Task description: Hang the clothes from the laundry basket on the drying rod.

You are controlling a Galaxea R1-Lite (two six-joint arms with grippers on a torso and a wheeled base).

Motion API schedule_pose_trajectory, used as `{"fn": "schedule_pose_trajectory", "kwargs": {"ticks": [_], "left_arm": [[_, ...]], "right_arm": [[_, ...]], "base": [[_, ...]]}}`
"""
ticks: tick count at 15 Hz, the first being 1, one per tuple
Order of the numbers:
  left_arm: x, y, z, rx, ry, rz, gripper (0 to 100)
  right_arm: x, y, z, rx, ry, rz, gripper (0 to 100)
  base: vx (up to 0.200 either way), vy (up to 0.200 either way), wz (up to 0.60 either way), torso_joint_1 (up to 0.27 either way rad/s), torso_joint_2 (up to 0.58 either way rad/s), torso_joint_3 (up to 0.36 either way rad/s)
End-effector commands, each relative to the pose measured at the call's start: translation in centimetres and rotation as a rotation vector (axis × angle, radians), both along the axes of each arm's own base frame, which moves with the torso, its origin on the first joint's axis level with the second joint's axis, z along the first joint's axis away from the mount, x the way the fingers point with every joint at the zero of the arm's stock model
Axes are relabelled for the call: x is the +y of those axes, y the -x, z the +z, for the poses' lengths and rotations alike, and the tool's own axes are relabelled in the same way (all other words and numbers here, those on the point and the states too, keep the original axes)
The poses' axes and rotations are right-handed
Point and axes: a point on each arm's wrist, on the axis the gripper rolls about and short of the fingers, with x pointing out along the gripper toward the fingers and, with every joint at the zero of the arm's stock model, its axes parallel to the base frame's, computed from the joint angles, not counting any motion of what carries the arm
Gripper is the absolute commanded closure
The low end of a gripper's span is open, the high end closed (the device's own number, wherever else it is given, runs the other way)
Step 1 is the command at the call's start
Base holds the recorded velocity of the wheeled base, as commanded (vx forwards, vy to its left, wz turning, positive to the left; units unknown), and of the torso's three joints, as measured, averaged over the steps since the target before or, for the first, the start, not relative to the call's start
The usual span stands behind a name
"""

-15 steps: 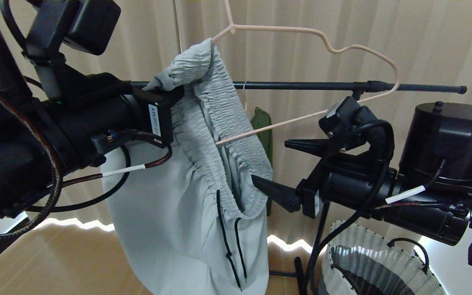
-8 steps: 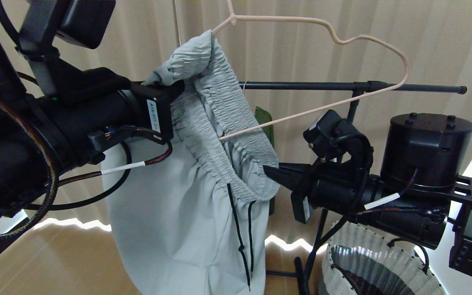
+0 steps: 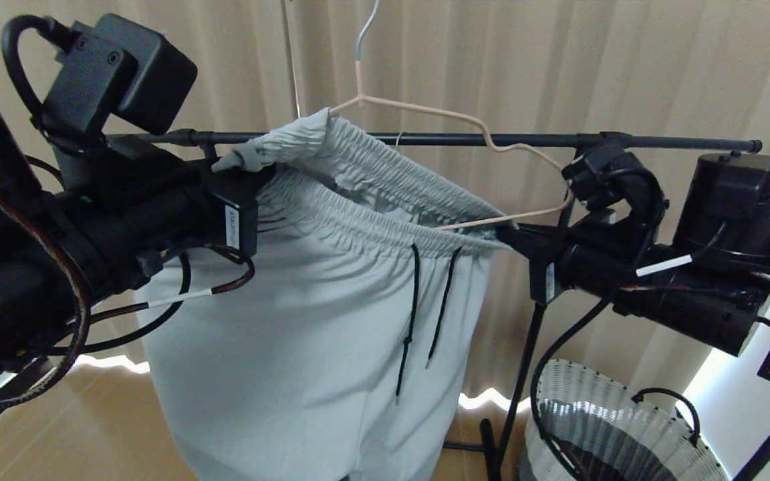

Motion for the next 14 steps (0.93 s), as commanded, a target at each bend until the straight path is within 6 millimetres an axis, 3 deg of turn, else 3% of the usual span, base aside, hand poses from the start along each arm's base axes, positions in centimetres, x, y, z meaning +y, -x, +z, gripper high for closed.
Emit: {"fn": "schedule_pose_trajectory", "kwargs": {"ticks": [1,5,10,14], "left_arm": [[0.4,0.2,-0.5,0.002,-0.021,0.011,100],[2.6,-0.3,-1.9,-0.019,-0.187,0.105,100],[3.0,-0.3,-3.3,0.009,-0.248,0.117,100],[2.8,-0.3,-4.0,0.013,-0.304,0.106,100]], "right_arm": [[-1.7,-1.0,1.0,-0.031,-0.016,-0.071,100],[-3.0,-1.9,1.4,-0.045,-0.022,-0.123,100],[-2.9,-1.9,1.7,-0.055,-0.026,-0.12,100],[0.3,-0.2,2.1,-0.064,-0.035,0.006,100]], "base": [[0.0,0.0,0.0,0.0,0.0,0.0],[0.0,0.0,0.0,0.0,0.0,0.0],[0.0,0.0,0.0,0.0,0.0,0.0],[0.0,0.0,0.0,0.0,0.0,0.0]]}}
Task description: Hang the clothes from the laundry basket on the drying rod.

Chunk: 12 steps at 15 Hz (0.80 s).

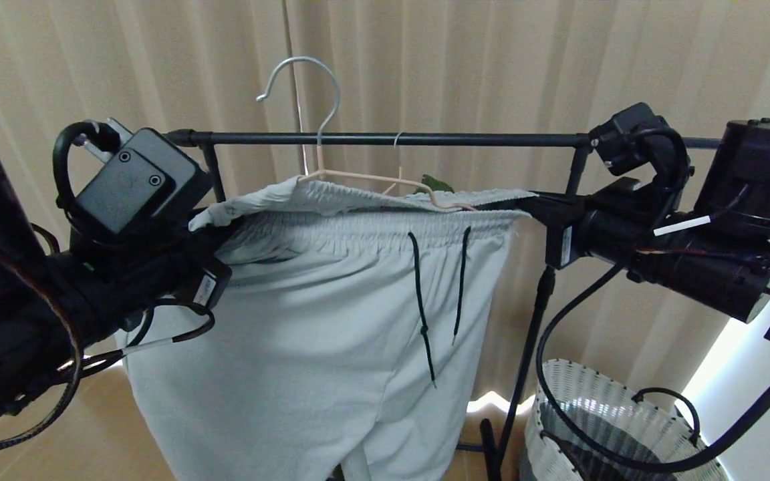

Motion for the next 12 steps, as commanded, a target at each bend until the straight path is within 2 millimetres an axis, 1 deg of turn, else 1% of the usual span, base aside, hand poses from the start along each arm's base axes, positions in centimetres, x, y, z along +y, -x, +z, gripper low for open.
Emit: {"fn": "schedule_pose_trajectory", "kwargs": {"ticks": [1,3,5,7,9,10,12], "left_arm": [[-0.2,-0.2,-0.2,0.008,-0.004,-0.002,100],[-0.4,-0.6,-0.5,0.02,-0.009,0.0,100],[-0.5,-0.9,-0.5,0.022,-0.008,0.004,100],[-0.6,-1.1,-0.3,0.019,-0.007,0.007,100],[-0.3,-1.2,-0.1,0.009,-0.002,0.041,100],[-0.1,-1.3,0.1,0.002,0.003,0.086,100],[0.2,-1.1,0.3,-0.004,0.006,0.138,100]], "right_arm": [[2.0,1.4,0.3,-0.007,-0.004,0.087,100],[3.7,2.7,0.1,0.0,0.002,0.159,100],[4.7,3.4,0.0,0.0,0.0,0.199,100],[5.0,3.7,0.0,0.003,0.002,0.213,100],[4.6,3.8,-0.7,0.025,0.02,0.196,100],[4.0,4.1,-1.4,0.041,0.034,0.17,100],[3.5,4.6,-1.5,0.045,0.037,0.166,100]], "base": [[0.0,0.0,0.0,0.0,0.0,0.0],[0.0,0.0,0.0,0.0,0.0,0.0],[0.0,0.0,0.0,0.0,0.0,0.0],[0.0,0.0,0.0,0.0,0.0,0.0],[0.0,0.0,0.0,0.0,0.0,0.0],[0.0,0.0,0.0,0.0,0.0,0.0],[0.0,0.0,0.0,0.0,0.0,0.0]]}}
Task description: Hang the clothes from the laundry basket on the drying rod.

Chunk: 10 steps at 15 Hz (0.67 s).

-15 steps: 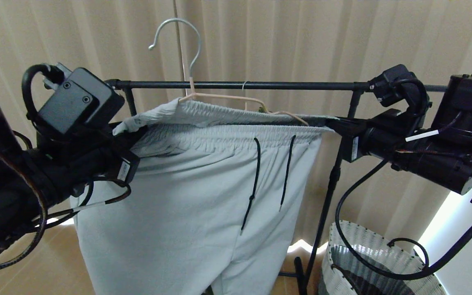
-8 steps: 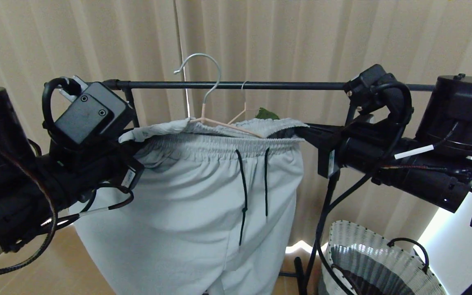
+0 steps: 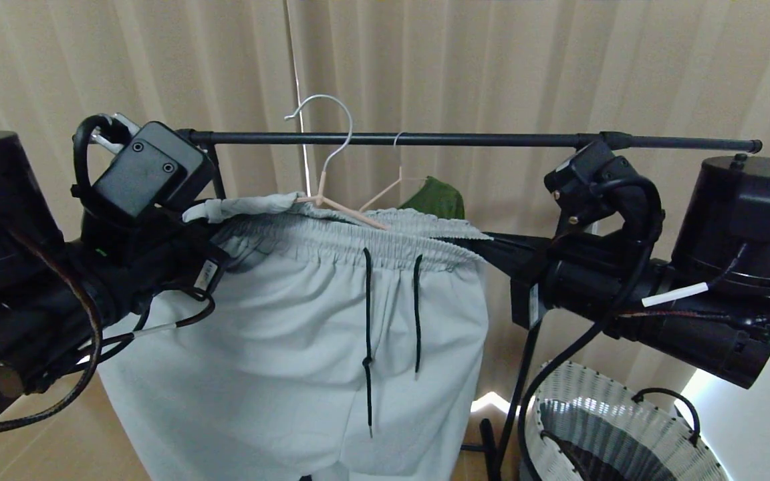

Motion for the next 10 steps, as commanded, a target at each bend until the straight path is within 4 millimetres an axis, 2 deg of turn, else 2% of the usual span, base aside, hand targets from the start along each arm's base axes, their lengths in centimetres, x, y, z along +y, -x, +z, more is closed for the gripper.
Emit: {"fn": "schedule_pose_trajectory", "kwargs": {"ticks": [1,7,8,10], "left_arm": [[0.12,0.03,0.13,-0.005,0.002,0.013,100],[0.05,-0.15,0.28,-0.007,0.011,0.021,100],[0.03,-0.19,0.24,-0.004,0.023,0.021,100],[-0.01,-0.25,0.17,-0.001,0.027,0.02,100]], "right_arm": [[-0.53,0.51,0.2,-0.006,-0.004,-0.005,100],[-0.73,0.95,0.28,-0.008,0.001,-0.001,100],[-0.75,0.98,0.32,-0.009,0.0,-0.001,0],[-0.76,1.0,0.42,-0.013,-0.003,-0.001,0]], "base": [[0.0,0.0,0.0,0.0,0.0,0.0],[0.0,0.0,0.0,0.0,0.0,0.0],[0.0,0.0,0.0,0.0,0.0,0.0],[0.0,0.0,0.0,0.0,0.0,0.0]]}}
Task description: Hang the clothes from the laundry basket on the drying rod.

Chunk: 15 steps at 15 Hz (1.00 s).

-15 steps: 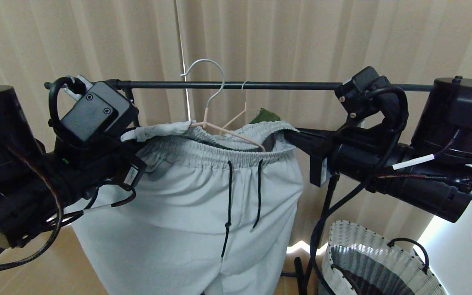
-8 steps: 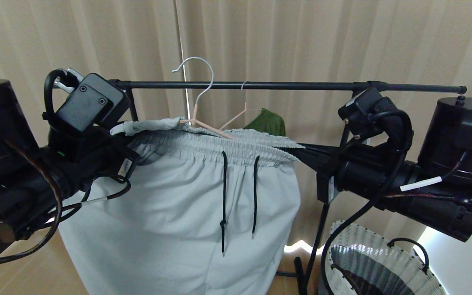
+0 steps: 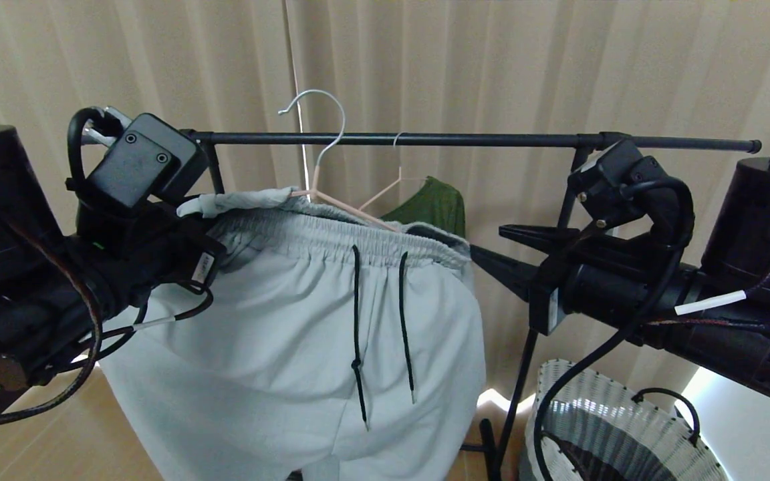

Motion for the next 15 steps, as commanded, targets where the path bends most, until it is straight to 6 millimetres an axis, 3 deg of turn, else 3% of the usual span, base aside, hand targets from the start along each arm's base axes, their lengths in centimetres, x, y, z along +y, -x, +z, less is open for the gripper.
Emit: {"fn": "schedule_pose_trajectory", "kwargs": {"ticks": [1,6,11,15], "left_arm": [[-0.1,-0.1,-0.1,0.004,0.0,-0.004,100],[-1.3,-2.2,-0.2,0.022,0.067,0.04,100],[-3.9,-0.7,-0.3,0.038,0.111,-0.074,100],[-5.4,0.4,-0.5,0.044,0.106,-0.146,100]], "right_arm": [[0.0,0.1,0.1,-0.004,-0.004,0.003,0],[-0.7,1.0,1.5,-0.091,0.036,0.013,0],[0.4,0.1,2.5,-0.164,0.078,0.03,0],[2.0,-2.0,2.8,-0.195,0.112,0.018,0]], "base": [[0.0,0.0,0.0,0.0,0.0,0.0],[0.0,0.0,0.0,0.0,0.0,0.0],[0.0,0.0,0.0,0.0,0.0,0.0],[0.0,0.0,0.0,0.0,0.0,0.0]]}}
